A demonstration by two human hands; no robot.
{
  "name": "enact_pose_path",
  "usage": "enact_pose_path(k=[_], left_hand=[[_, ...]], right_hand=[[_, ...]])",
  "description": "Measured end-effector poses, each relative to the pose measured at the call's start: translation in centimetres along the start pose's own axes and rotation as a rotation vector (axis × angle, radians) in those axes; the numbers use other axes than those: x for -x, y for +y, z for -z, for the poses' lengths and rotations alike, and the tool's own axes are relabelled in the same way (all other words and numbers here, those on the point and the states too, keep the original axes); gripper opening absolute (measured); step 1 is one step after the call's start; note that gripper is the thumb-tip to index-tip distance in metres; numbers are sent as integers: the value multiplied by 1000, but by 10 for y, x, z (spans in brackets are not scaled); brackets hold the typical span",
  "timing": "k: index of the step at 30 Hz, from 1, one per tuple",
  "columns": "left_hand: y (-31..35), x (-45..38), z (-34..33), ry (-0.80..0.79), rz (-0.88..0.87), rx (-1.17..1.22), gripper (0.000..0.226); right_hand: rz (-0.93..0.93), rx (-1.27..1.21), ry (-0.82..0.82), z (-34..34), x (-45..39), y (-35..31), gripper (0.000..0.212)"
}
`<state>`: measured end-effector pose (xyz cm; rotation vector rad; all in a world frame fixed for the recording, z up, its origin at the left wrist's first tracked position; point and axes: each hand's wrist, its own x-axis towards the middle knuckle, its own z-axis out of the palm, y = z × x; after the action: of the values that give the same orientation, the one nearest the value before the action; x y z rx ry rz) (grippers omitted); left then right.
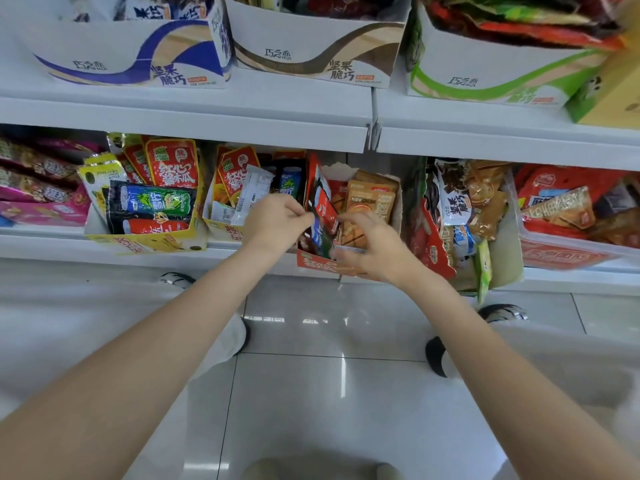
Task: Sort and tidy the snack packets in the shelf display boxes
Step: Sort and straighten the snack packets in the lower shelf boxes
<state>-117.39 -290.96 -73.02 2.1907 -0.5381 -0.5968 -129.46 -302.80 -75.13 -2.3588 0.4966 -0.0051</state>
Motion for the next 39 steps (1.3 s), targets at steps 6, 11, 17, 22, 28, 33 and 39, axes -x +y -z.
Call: enact_pose_path(k=[6,11,17,22,28,33,39], left_hand=[[14,15,12,-110,12,207,9],[5,15,21,-84,20,116,19],[5,27,11,-191,27,41,36],[18,27,8,14,-151,-82,31],[56,33,-29,-13,-379,-153,26],[79,27,-70,-134,-500,-263,29],[113,4,-131,-327,-587,-442,43]], right_hand=[[-89,36,150,-18,-2,-11,46],[-188,-26,358,-4,8,-14,17],[-256,-175,144,24,19,-5,22],[-290,-109,382,61,42,6,18],[-403,-567,729,109,91,48,19],[-395,-748,964,131,113,68,11],[-324,-969,1119,131,108,76,11]])
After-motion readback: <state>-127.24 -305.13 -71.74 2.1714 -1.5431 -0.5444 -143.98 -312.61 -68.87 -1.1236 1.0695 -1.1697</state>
